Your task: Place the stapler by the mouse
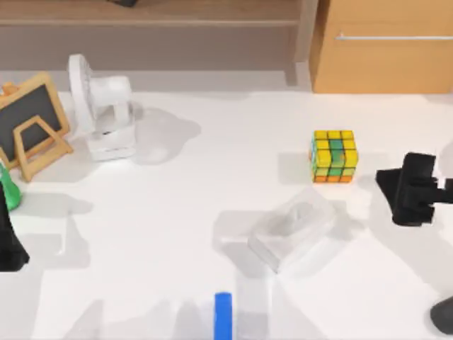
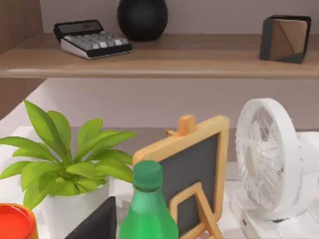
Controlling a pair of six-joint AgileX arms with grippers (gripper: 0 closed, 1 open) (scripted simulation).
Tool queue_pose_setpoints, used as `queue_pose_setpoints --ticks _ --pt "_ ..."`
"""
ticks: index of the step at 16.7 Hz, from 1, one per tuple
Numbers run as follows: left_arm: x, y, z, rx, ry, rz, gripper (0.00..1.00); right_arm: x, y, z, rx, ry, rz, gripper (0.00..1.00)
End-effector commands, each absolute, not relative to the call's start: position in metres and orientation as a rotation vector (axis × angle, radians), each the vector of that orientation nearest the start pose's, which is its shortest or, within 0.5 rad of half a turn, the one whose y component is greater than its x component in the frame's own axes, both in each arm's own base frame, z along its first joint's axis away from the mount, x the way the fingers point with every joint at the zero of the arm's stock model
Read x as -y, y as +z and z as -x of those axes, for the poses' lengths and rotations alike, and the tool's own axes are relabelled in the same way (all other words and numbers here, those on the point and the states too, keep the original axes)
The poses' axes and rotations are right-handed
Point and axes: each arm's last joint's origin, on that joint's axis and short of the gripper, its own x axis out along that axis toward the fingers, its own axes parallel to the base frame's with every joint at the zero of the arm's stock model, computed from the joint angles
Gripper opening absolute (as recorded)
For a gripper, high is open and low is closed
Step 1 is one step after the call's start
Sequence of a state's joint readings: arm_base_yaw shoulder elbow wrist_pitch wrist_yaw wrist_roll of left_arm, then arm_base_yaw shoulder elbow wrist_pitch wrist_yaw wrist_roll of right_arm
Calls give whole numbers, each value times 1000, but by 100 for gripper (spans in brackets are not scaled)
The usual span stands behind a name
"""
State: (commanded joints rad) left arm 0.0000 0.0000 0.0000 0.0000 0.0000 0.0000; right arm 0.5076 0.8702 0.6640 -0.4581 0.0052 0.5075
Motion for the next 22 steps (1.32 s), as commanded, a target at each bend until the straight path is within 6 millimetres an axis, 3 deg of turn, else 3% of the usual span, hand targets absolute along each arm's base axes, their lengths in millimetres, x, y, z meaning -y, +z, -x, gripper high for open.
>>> queue_pose_setpoints --ticks 2,5,8,11,15,22 --pt "1 160 -106 0 0 0 100 -130 252 -180 -946 307 -304 100" --pt "1 160 -106 0 0 0 100 -198 238 -196 -1207 254 -249 100" --pt "1 160 -106 0 0 0 100 -263 209 -195 -1398 163 -155 100" --pt "1 160 -106 0 0 0 100 -311 180 -182 -1507 73 -63 100" --pt "1 160 -106 0 0 0 100 -339 159 -168 -1557 10 1 100" --pt "1 160 -106 0 0 0 100 -339 152 -168 -1560 6 6 100"
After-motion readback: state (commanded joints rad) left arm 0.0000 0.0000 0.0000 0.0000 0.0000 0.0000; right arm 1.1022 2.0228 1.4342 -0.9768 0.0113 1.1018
